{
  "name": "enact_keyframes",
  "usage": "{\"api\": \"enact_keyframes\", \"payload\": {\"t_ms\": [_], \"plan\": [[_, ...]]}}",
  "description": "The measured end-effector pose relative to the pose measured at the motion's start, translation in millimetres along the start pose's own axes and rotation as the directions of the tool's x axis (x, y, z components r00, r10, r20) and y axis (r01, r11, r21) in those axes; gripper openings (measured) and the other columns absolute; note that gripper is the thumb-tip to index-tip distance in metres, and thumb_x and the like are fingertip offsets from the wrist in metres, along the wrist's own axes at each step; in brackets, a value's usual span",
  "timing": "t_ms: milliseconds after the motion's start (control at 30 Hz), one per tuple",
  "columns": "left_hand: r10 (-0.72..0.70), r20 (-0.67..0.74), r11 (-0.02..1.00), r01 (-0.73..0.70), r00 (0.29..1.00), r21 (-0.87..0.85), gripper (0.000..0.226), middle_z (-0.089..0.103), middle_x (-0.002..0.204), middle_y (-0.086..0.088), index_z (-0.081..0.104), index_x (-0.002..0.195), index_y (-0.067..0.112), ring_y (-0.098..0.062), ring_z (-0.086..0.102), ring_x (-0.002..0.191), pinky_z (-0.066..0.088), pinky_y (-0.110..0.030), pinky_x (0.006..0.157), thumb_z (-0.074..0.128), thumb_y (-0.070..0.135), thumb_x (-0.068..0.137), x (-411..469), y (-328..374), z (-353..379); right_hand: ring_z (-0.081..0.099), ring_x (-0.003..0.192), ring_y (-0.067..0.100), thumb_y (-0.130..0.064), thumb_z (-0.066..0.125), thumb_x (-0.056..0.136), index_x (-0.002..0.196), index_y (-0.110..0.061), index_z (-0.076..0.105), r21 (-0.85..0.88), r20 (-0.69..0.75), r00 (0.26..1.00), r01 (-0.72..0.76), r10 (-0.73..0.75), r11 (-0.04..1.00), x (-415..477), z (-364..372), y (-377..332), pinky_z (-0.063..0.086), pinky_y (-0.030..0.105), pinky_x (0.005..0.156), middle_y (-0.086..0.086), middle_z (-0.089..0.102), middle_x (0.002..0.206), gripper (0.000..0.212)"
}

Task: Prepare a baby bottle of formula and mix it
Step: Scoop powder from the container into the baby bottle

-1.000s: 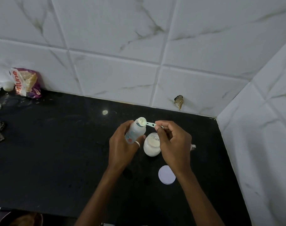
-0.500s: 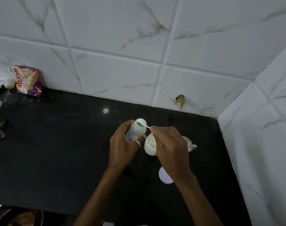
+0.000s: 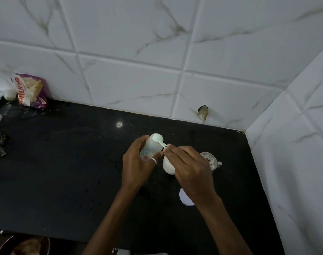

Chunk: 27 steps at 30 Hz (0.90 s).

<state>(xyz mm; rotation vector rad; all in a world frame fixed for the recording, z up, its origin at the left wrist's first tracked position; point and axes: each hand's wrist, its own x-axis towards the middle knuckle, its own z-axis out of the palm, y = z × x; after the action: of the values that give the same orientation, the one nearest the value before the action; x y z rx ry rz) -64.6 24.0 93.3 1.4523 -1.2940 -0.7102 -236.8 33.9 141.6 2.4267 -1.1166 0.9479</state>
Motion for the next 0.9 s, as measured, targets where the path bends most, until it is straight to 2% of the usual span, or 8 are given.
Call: {"api": "enact_keyframes", "payload": {"t_ms": [167, 367, 500, 567, 633, 733, 800, 900], "plan": [[-0.003, -0.006, 1.000, 0.003, 1.000, 0.003, 0.062, 0.064, 0.118, 0.015, 0.060, 0.131, 0.023, 0.011, 0.060, 0.108, 0.048, -0.002, 0.083, 0.088, 0.031, 0.076, -1, -1, 0, 0.072, 0.098, 0.022, -0.004, 0.061, 0.097, 0.111, -0.004, 0.075, -0.015, -0.016, 1.000, 0.011, -0.011, 1.000, -2, -1, -1, 0.061, 0.034, 0.078, 0.010, 0.076, 0.111, 0.019], [-0.003, -0.003, 1.000, 0.003, 1.000, 0.005, 0.063, 0.064, 0.120, 0.015, 0.059, 0.132, 0.023, 0.010, 0.060, 0.111, 0.049, -0.004, 0.083, 0.088, 0.032, 0.076, -3, -3, -1, 0.072, 0.098, 0.022, -0.004, 0.053, 0.102, 0.112, -0.004, 0.075, -0.019, -0.031, 0.999, 0.009, -0.010, 1.000, -4, -1, -2, 0.060, 0.036, 0.078, 0.010, 0.076, 0.111, 0.024], [-0.008, -0.009, 1.000, 0.008, 1.000, 0.007, 0.063, 0.064, 0.120, 0.015, 0.060, 0.131, 0.023, 0.007, 0.061, 0.109, 0.050, -0.006, 0.084, 0.089, 0.029, 0.076, -4, -2, 0, 0.073, 0.095, 0.023, -0.006, 0.042, 0.106, 0.109, -0.004, 0.077, -0.017, -0.081, 0.997, 0.002, -0.003, 1.000, -2, -4, -6, 0.060, 0.036, 0.076, 0.009, 0.077, 0.109, 0.035], [-0.010, -0.002, 1.000, 0.010, 1.000, 0.005, 0.063, 0.063, 0.118, 0.017, 0.059, 0.131, 0.025, 0.011, 0.060, 0.109, 0.049, -0.006, 0.084, 0.089, 0.029, 0.075, -4, -2, 0, 0.073, 0.094, 0.023, -0.006, 0.039, 0.107, 0.107, -0.004, 0.077, -0.029, -0.096, 0.995, 0.000, -0.003, 1.000, -2, -5, -8, 0.060, 0.035, 0.075, 0.008, 0.077, 0.109, 0.038], [-0.009, 0.000, 1.000, 0.009, 1.000, 0.008, 0.063, 0.062, 0.115, 0.021, 0.058, 0.131, 0.026, 0.018, 0.057, 0.108, 0.047, -0.001, 0.084, 0.089, 0.028, 0.076, -4, -1, -1, 0.073, 0.094, 0.022, -0.006, 0.040, 0.107, 0.108, -0.005, 0.078, -0.044, -0.097, 0.995, -0.001, -0.003, 0.999, -2, -5, -9, 0.059, 0.034, 0.075, 0.007, 0.077, 0.109, 0.038], [-0.012, 0.003, 1.000, 0.012, 1.000, 0.015, 0.063, 0.061, 0.117, 0.020, 0.058, 0.132, 0.024, 0.018, 0.057, 0.107, 0.046, 0.000, 0.084, 0.088, 0.026, 0.076, -4, -3, -1, 0.073, 0.094, 0.020, -0.008, 0.041, 0.107, 0.107, -0.007, 0.078, -0.073, -0.101, 0.995, 0.002, -0.009, 0.997, -3, -5, -10, 0.057, 0.031, 0.074, 0.005, 0.078, 0.109, 0.037], [-0.014, 0.007, 0.999, 0.014, 1.000, 0.033, 0.064, 0.061, 0.121, 0.016, 0.058, 0.133, 0.022, 0.015, 0.057, 0.106, 0.045, 0.001, 0.082, 0.088, 0.025, 0.076, -4, -3, -1, 0.073, 0.093, 0.019, -0.007, 0.043, 0.106, 0.105, -0.007, 0.079, -0.080, -0.111, 0.994, 0.002, -0.011, 0.997, -3, -4, -10, 0.057, 0.030, 0.073, 0.005, 0.078, 0.108, 0.036], [-0.006, 0.002, 0.999, 0.006, 1.000, 0.040, 0.065, 0.061, 0.124, 0.014, 0.058, 0.134, 0.020, 0.004, 0.059, 0.108, 0.044, 0.000, 0.083, 0.088, 0.023, 0.077, -4, -5, 0, 0.073, 0.094, 0.019, -0.005, 0.054, 0.102, 0.105, -0.008, 0.078, -0.085, -0.121, 0.993, -0.011, 0.001, 0.996, -4, 0, -11, 0.058, 0.033, 0.070, 0.004, 0.078, 0.109, 0.024]]}}
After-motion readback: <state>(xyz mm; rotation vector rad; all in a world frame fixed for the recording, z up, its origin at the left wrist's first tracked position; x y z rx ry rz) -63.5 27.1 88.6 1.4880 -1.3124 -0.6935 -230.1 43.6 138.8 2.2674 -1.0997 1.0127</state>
